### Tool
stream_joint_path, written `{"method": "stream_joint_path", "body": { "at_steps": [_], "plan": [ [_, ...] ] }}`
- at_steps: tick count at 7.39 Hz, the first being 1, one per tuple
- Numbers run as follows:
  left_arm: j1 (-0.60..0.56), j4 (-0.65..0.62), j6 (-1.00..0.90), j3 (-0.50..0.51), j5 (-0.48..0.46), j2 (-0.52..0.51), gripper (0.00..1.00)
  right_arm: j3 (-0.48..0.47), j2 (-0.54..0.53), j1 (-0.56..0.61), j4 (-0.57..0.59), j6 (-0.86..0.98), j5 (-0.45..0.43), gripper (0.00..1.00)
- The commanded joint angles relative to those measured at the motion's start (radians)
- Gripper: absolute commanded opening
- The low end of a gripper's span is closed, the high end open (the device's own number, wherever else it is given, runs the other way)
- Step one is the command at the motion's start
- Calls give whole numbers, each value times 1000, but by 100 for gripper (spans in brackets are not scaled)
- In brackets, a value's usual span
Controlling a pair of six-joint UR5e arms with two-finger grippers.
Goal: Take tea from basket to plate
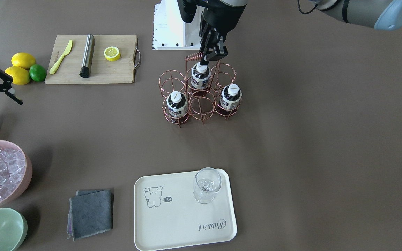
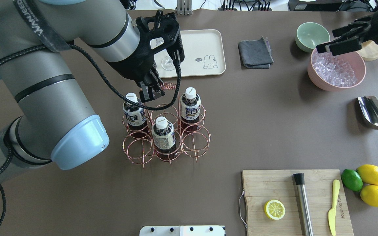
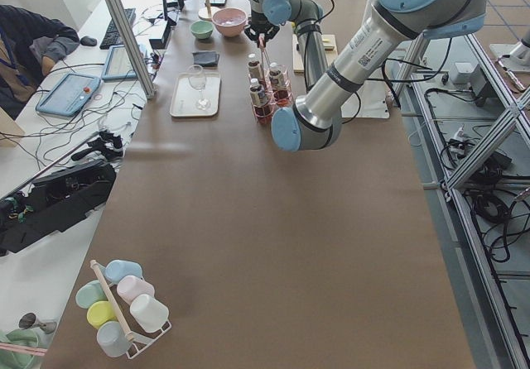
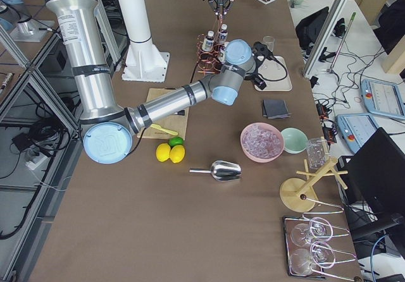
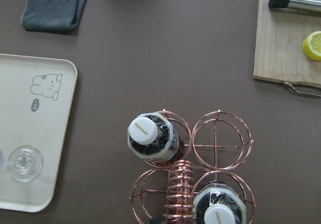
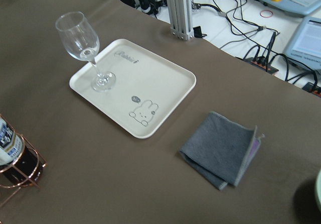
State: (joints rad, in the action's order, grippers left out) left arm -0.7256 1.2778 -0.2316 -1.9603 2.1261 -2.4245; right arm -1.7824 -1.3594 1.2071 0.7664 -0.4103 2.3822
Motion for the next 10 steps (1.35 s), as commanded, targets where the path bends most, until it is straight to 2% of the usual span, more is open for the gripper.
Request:
{"method": "stream_joint_path", "body": {
  "at_steps": [1, 2, 3, 4, 6, 7, 8, 10],
  "plan": [
    [-1, 0, 1, 0, 0, 2, 0, 24, 5, -209, -359, -261, -232, 100],
    [-1, 0, 3, -2, 0, 2, 0, 84, 5, -272, -472, -262, -312, 100],
    [-1, 0, 3, -3, 0, 1, 0, 189, 22, -314, -625, -254, -351, 100],
    [-5, 0, 3, -6, 0, 2, 0, 246, 38, -339, -742, -251, -354, 100],
    [-8, -2, 3, -12, 2, 2, 0, 236, 91, -377, -778, -223, -337, 100],
    [-8, -3, 3, -11, 2, 4, 0, 242, 150, -417, -773, -175, -342, 100],
    [-8, -2, 3, -12, 0, 8, 0, 259, 175, -466, -765, -65, -348, 100],
    [-8, -2, 3, -12, 0, 10, 0, 261, 199, -489, -763, -10, -337, 100]
  ]
}}
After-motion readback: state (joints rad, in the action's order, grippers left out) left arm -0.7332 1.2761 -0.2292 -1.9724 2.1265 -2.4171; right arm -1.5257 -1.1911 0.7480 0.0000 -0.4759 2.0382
